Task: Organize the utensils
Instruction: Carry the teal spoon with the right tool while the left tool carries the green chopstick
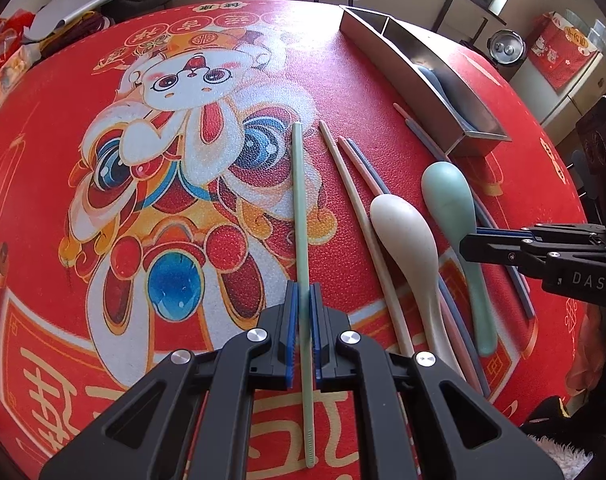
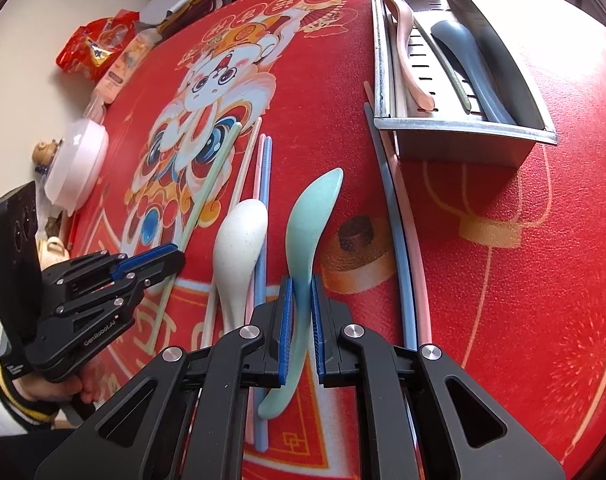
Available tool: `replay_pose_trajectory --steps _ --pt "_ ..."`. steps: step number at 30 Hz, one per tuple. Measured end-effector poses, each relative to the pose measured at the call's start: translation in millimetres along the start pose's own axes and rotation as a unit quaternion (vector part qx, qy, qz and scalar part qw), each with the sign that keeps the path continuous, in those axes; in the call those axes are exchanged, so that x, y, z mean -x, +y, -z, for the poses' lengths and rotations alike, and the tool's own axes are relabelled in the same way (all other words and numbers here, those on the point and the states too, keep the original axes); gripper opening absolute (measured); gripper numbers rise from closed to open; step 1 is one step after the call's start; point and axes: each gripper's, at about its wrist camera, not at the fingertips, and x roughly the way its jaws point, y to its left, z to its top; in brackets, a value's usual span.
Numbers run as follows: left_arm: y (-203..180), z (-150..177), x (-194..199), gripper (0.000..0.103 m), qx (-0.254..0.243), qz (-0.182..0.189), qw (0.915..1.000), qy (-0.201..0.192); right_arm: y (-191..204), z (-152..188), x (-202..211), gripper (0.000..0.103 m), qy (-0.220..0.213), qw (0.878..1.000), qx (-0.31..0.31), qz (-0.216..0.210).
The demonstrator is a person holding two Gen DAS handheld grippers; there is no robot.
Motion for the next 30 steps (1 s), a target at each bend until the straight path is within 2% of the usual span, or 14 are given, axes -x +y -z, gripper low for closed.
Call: replay_pose_trajectory --steps 3,22,30 --pt "-4 -1 -1 0.007 -0.007 -0.011 0.9999 0.002 0 0 0 0.011 0.0 1.0 0.0 0.0" --pt "-5 -2 -1 0.007 -0.014 -0.014 0.9998 -0.001 -3 5 -6 0.008 0.008 1.0 -0.009 0.0" --pt "14 1 4 0.005 0.063 0.031 0.9975 0.007 -7 4 10 0.007 -0.013 1.0 -0.015 -0.012"
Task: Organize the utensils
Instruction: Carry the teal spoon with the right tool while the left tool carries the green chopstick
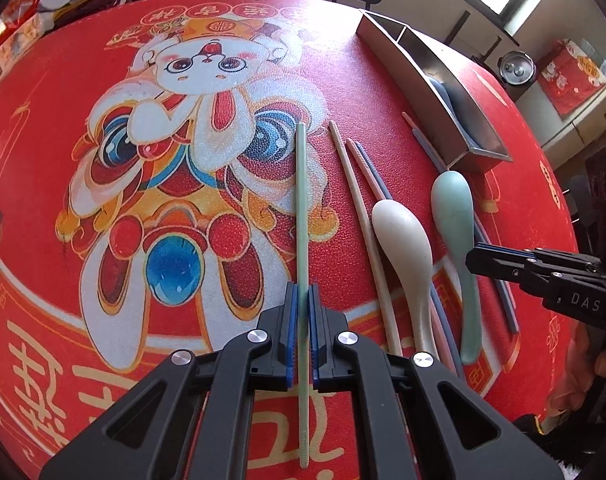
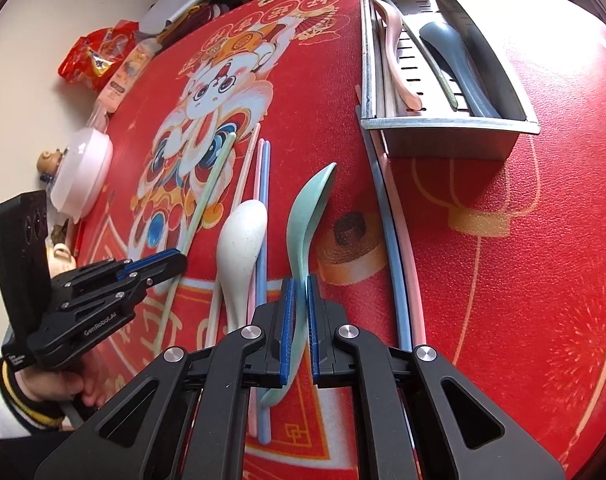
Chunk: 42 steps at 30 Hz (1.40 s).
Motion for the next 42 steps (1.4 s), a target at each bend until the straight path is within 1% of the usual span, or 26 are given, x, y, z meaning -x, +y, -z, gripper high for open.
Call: replay_pose_trajectory --steps 3,5,7,9,14,18,20,24,26,27,28,29,30,34,36,39,42 --pt "6 2 6 0.005 0.02 0.01 0.9997 -0.003 -6 0 4 0.007 -0.004 1.0 -0.01 -0.004" --pt "9 1 10 0.005 0.03 0.012 0.9995 -0.007 -9 -1 1 0.007 0.007 1.0 -0.014 -0.002" --pt "9 1 13 0.005 0.029 0.012 0.9995 -0.01 -8 -1 -1 0.009 0.011 1.0 -0.013 0.005" --pt "7 1 15 0.005 0.025 0.012 0.9995 -0.013 -6 -2 -5 0.009 0.017 1.0 -0.012 -0.003" --pt "2 -1 16 0.005 0.019 0.013 0.9996 -0.015 -1 -3 -14 0.012 0.032 0.999 0.004 0.008" --pt "3 -2 15 0.005 0.024 0.017 0.9995 -0.013 7 -6 -19 0.012 0.03 0.999 0.029 0.028" --pt "4 -2 14 0.005 0.026 0.019 0.9994 -0.01 14 -8 -21 0.012 0.03 0.997 0.048 0.049" --pt "7 -1 13 0.005 0.031 0.021 0.9993 -0.005 34 -10 -27 0.012 0.035 0.987 0.113 0.109" --pt "7 0 12 0.005 0.033 0.023 0.9992 -0.005 40 -11 -29 0.012 0.04 0.982 0.132 0.126" --pt "7 0 12 0.005 0.033 0.024 0.9991 -0.005 40 -11 -29 0.012 0.04 0.982 0.136 0.127" --pt "8 0 13 0.005 0.034 0.024 0.9991 -0.006 39 -12 -29 0.011 0.04 0.981 0.138 0.127" --pt "7 1 14 0.005 0.034 0.024 0.9991 -0.007 38 -13 -29 0.007 0.039 0.982 0.137 0.124" --pt "8 1 14 0.005 0.035 0.025 0.999 -0.009 35 -14 -28 0.007 0.039 0.984 0.129 0.117" --pt "10 -1 21 0.005 0.041 0.032 0.9985 -0.019 21 -15 -19 0.007 0.027 0.992 0.09 0.087" --pt "11 -4 25 0.005 0.046 0.038 0.9979 -0.024 15 -15 -10 0.007 0.017 0.996 0.068 0.058" --pt "7 -9 30 0.005 0.049 0.048 0.9972 -0.032 10 -15 1 0.007 0.004 0.998 0.05 0.028" --pt "-2 -16 34 0.005 0.041 0.055 0.997 -0.037 9 -17 12 0.007 -0.011 0.999 0.04 0.017"
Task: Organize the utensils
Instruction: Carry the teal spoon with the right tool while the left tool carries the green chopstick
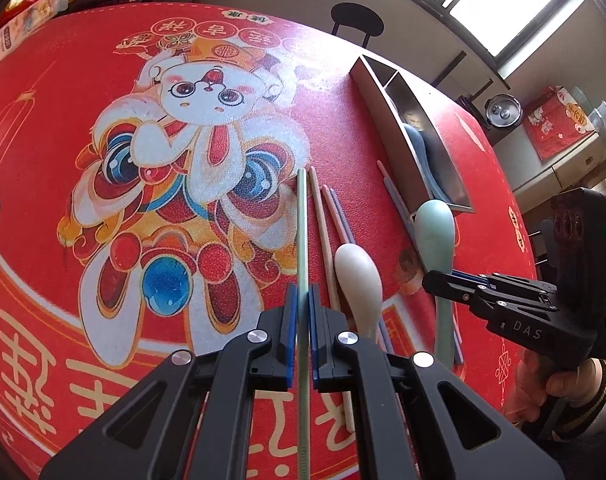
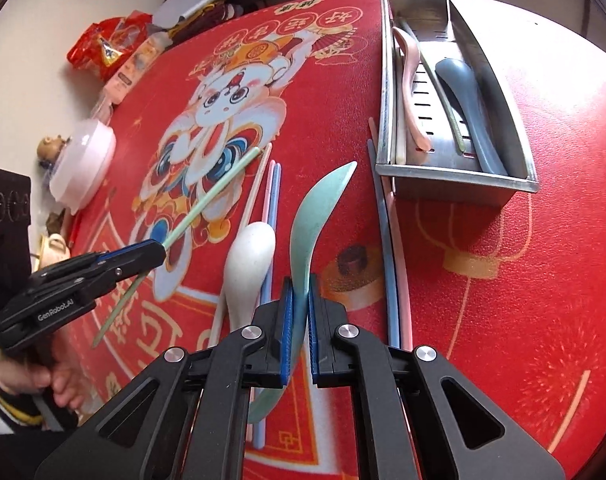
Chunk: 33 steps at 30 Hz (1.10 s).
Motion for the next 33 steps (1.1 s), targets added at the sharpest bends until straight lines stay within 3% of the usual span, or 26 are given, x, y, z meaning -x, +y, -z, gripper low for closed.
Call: replay_pose_trajectory --steps 9,21,33 --pt "-8 1 -20 0.005 -0.013 -0.008 0.999 0.041 -15 0 17 0.007 -0.021 0.999 -0.03 -0.006" --pt "-11 -32 25 0.005 0.023 0.025 0.9989 -0.033 -25 -3 31 0.007 -0.043 0.998 -0.048 -0.014" --pt "-43 -70 30 0.005 0.023 0.051 0.9967 -0.059 -35 -13 50 0.007 -0.063 0.997 -0.052 -0.014"
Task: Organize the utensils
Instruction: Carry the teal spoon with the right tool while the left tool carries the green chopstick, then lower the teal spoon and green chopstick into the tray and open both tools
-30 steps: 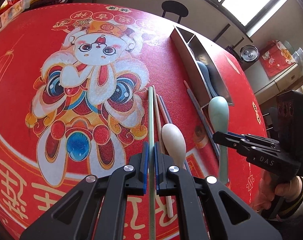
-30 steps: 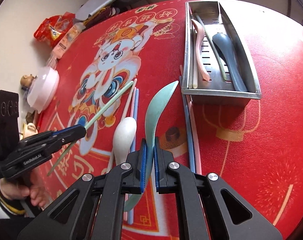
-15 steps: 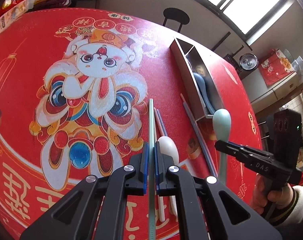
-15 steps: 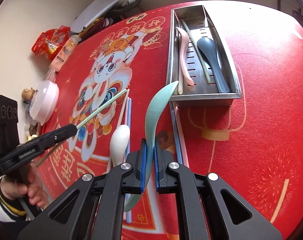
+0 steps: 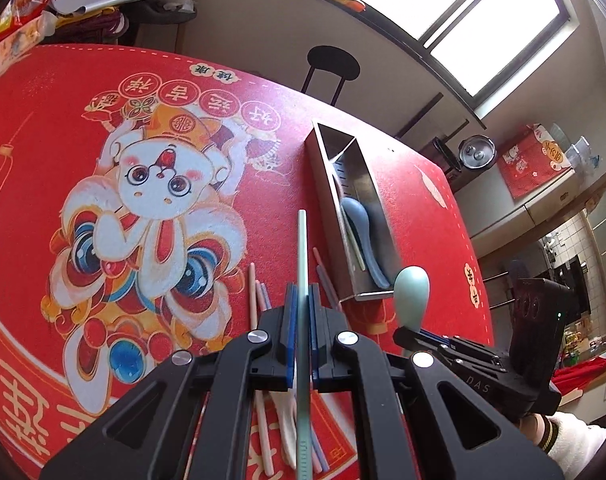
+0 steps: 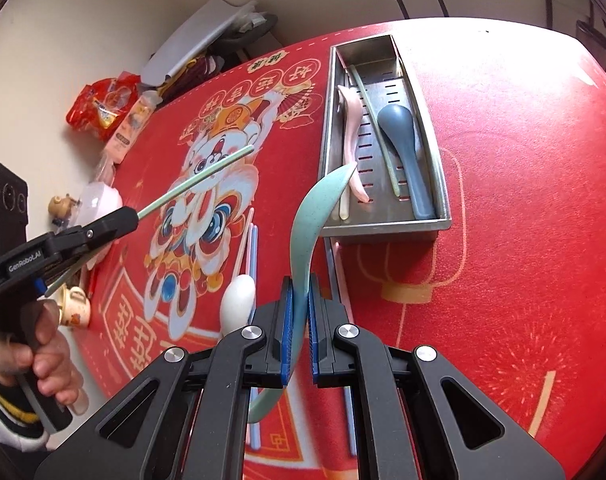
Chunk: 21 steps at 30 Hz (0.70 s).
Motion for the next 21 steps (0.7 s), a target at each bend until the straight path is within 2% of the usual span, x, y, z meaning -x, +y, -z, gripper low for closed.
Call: replay_pose_trajectory --steps 5,11,21 --pt "-32 -25 -26 0.005 -0.011 0.006 0.9998 -0.013 -9 -26 11 0.007 -0.006 1.0 0.023 0.01" --pt "-62 -50 -70 0.005 0.011 0.001 0.9996 -0.027 -30 -59 11 0.007 -0.004 0.999 0.039 0.021" --pt "-79 -74 -139 0.005 0.05 -0.058 0.9969 -0.02 -55 -90 -1 0.007 0.016 0.998 0.06 0.017"
